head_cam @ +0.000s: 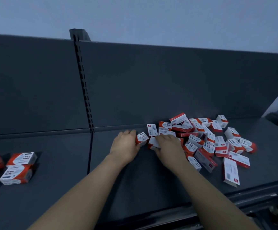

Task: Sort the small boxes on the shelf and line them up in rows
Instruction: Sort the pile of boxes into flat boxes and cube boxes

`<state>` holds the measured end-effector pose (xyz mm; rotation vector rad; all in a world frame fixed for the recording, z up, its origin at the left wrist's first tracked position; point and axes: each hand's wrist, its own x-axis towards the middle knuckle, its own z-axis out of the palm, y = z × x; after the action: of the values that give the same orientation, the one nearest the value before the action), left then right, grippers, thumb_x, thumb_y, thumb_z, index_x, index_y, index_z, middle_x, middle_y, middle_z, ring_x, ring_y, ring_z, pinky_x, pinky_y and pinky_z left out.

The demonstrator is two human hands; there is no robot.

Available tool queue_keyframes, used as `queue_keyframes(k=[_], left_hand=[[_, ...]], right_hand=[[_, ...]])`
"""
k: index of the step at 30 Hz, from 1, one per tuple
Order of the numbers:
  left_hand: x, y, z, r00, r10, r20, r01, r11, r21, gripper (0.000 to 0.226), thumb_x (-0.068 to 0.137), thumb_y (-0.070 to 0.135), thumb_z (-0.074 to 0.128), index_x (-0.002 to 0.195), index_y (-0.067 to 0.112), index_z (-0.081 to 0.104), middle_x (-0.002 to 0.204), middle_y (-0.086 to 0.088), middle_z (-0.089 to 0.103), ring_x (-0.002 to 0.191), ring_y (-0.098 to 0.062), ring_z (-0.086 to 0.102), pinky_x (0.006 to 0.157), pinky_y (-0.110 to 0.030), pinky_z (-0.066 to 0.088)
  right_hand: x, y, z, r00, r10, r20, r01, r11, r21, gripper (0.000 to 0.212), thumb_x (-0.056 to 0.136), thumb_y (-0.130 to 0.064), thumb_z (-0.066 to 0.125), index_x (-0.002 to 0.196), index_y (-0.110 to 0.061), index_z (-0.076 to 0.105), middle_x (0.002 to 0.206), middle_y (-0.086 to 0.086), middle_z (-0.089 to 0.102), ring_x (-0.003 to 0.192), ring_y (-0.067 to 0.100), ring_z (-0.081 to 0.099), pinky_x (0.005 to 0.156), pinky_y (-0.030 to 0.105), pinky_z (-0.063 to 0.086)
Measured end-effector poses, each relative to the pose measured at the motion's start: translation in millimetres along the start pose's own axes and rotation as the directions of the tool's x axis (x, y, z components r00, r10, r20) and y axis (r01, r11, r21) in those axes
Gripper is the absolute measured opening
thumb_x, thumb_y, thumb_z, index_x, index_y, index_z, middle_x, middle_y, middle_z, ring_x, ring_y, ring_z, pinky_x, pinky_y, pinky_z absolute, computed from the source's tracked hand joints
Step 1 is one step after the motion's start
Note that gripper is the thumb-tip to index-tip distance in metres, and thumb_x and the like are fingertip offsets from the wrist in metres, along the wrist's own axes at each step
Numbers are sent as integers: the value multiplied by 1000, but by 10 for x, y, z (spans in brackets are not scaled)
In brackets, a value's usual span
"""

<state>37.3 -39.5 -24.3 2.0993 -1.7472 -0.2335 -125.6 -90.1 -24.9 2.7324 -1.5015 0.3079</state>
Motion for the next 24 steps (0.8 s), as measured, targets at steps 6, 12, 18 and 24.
queue_keyframes(k=[6, 12, 18, 24], left_hand=[[24, -2, 145, 999, -50, -2, 50, 994, -97, 36, 92, 46, 53, 110, 14, 54, 103, -7, 56, 97, -27, 54, 77, -37, 47], [-261, -155, -21, 982, -138, -128, 111, 973, -203, 40, 91, 34, 58, 126, 17, 50, 116, -2, 50, 97, -23, 58, 79, -32, 48], [-781, -545, -380, 927, -236, -291, 150, 945, -289, 42, 90, 23, 60, 131, 19, 49, 115, 3, 47, 89, -13, 55, 83, -27, 48], [-1362, -1111, -721, 874, -321, -364, 212, 927, -310, 45, 87, 18, 64, 130, 16, 52, 110, 7, 46, 90, -5, 47, 81, -9, 32]], right_hand=[[63, 21, 71, 1000, -14, -19, 13, 999, -39, 42, 93, -46, 49, 126, -20, 48, 123, 0, 59, 114, 21, 50, 100, 35, 24], [55, -193, -11, 995, 13, -95, 34, 875, 483, 31, 93, -40, 52, 120, -28, 44, 116, 1, 55, 100, 19, 53, 85, 33, 44], [83, -737, -49, 998, -1, 57, -47, 564, 824, 36, 94, -31, 48, 130, -37, 50, 121, 0, 55, 91, 7, 61, 87, 35, 54], [-37, -1365, -82, 965, -67, 253, -216, 338, 916, 36, 93, -19, 53, 128, -23, 58, 111, -6, 63, 88, 8, 60, 80, 23, 54]])
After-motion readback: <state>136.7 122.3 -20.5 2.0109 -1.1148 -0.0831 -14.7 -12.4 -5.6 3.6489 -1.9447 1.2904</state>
